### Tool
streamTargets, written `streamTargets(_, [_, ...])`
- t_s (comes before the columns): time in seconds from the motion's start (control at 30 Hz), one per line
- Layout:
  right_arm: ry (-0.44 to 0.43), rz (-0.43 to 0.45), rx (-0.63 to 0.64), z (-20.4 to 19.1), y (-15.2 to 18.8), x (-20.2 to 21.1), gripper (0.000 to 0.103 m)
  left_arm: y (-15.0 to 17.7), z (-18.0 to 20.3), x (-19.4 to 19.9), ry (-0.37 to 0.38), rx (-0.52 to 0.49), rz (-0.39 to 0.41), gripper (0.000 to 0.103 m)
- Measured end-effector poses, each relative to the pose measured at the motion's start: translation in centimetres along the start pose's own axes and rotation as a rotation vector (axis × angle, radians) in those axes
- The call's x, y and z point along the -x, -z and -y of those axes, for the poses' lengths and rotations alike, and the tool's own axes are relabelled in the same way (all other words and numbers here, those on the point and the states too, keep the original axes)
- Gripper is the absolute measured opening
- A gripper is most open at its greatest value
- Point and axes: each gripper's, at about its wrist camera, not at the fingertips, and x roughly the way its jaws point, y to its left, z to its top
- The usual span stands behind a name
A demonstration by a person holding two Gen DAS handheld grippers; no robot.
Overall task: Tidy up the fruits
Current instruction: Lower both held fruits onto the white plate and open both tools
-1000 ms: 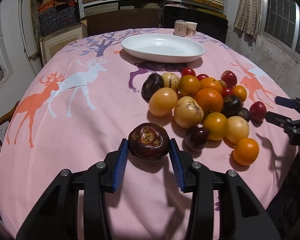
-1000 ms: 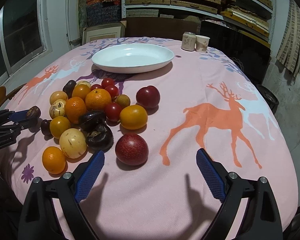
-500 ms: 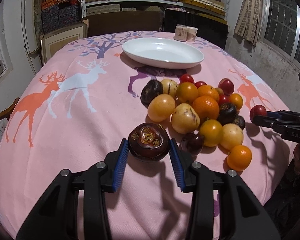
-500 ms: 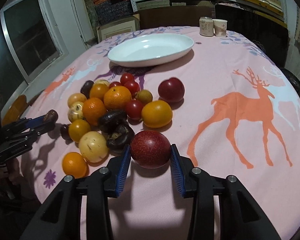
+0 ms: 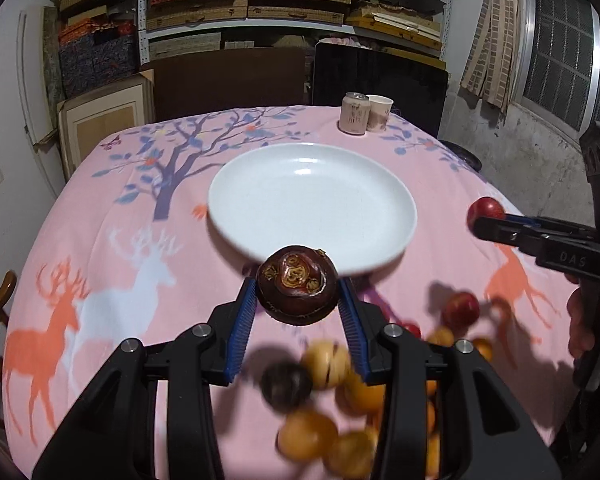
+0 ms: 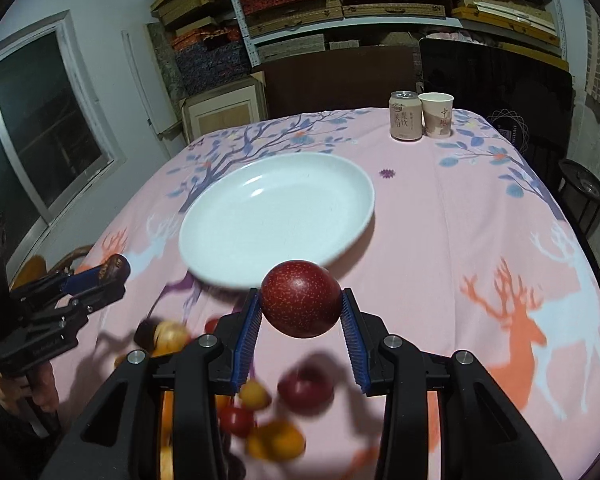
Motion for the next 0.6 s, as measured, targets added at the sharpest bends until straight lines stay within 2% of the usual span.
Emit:
streamTargets(0.07, [-0.006, -0.019, -0.03, 0.4, -1.8, -2.1, 0.04, -2.2, -0.2, -2.5, -0.001, 0.0, -0.012, 0.041])
streamTargets(0.17, [-0.01, -0.053, -0.056, 0.8, -4.3, -5.8, 0.04, -4.9, -0.7, -7.2, -0.014, 0.012, -0.072, 0.041])
streamTargets(0.37, [0.004, -0.135, -0.079, 1.2, -6.9, -12.0, 0.041, -7.1, -2.1, -14.4, -0.046, 0.042, -0.178, 0.041])
streamTargets(0.43, [0.017, -0.107, -0.076, 1.3, -7.4, -12.1, 0.051, -7.5, -2.6, -15.1, -0.056, 0.052, -0.181, 0.041])
streamTargets(0.47, [0.024, -0.08, -0.073, 1.2, -7.5, -11.7, 0.059, -7.6, -2.7, -15.0, -0.063, 0.055, -0.17, 0.044])
streamTargets(0.5, [0.026, -0.05, -0.067, 1.1, -7.6, -11.0, 0.064, -7.5, -2.9, -14.5, -0.064, 0.057, -0.154, 0.053])
streamTargets(0.53, [0.033, -0.028, -0.057, 1.1, -7.6, -10.4, 0.064, -7.6, -3.0, -13.9, -0.072, 0.062, -0.126, 0.061])
streamTargets(0.57, [0.045, -0.013, -0.049, 1.0, -7.6, -9.8, 0.064, -7.6, -3.2, -13.2, -0.088, 0.069, -0.1, 0.074])
streamTargets(0.6, [0.053, -0.001, -0.044, 1.0, -7.5, -9.0, 0.064, -7.6, -3.3, -12.3, -0.1, 0.076, -0.07, 0.078])
